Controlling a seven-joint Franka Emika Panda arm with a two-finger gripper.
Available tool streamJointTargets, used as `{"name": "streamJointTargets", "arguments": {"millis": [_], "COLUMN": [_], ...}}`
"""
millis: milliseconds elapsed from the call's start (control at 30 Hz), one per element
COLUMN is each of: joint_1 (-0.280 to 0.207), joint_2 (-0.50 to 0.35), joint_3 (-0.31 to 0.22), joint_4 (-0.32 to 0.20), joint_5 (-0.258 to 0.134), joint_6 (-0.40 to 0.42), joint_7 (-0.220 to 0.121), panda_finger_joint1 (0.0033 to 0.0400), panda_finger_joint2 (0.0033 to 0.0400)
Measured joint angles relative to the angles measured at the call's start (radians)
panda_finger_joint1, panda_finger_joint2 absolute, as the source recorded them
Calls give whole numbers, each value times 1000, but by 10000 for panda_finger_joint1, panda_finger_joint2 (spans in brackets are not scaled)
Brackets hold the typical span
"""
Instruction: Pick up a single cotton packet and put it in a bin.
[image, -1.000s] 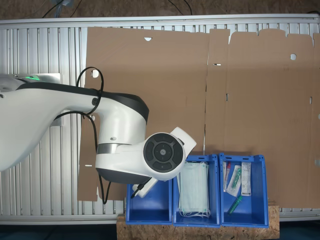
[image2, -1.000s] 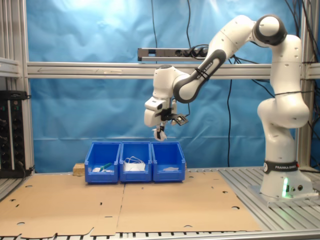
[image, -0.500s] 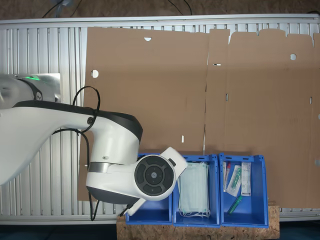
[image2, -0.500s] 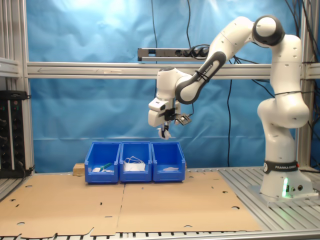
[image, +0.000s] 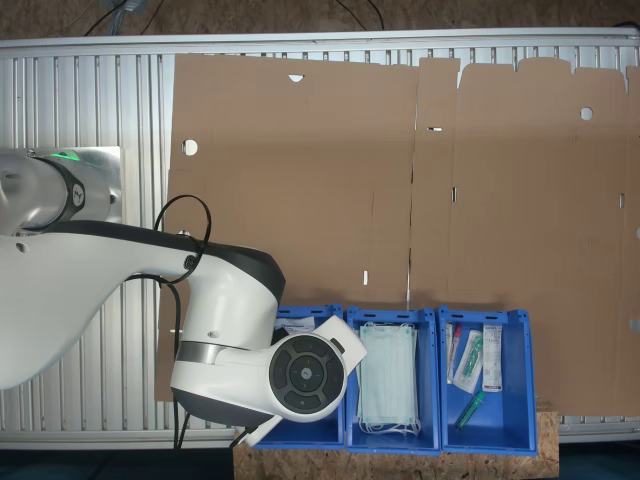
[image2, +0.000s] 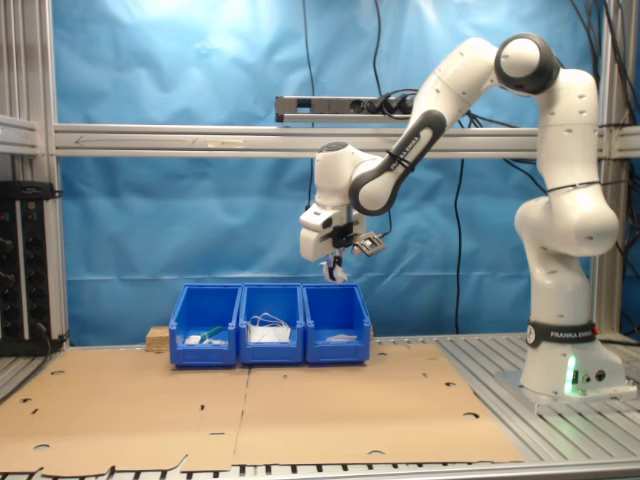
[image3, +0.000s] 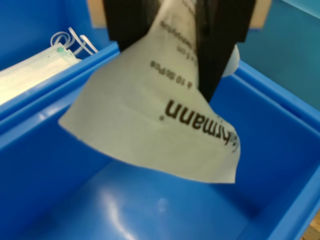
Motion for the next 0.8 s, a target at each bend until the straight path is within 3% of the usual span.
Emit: {"name": "streamJointTargets", "arguments": {"millis": [300,800], "joint_1": [0,0], "joint_2": [15,16], "joint_3": [-6,-12], "joint_4": [0,10], "joint_5": [0,0], "joint_6": [2,3], "joint_7": [0,-55], "panda_finger_joint1": [56,57], "panda_finger_joint2": [56,57]}}
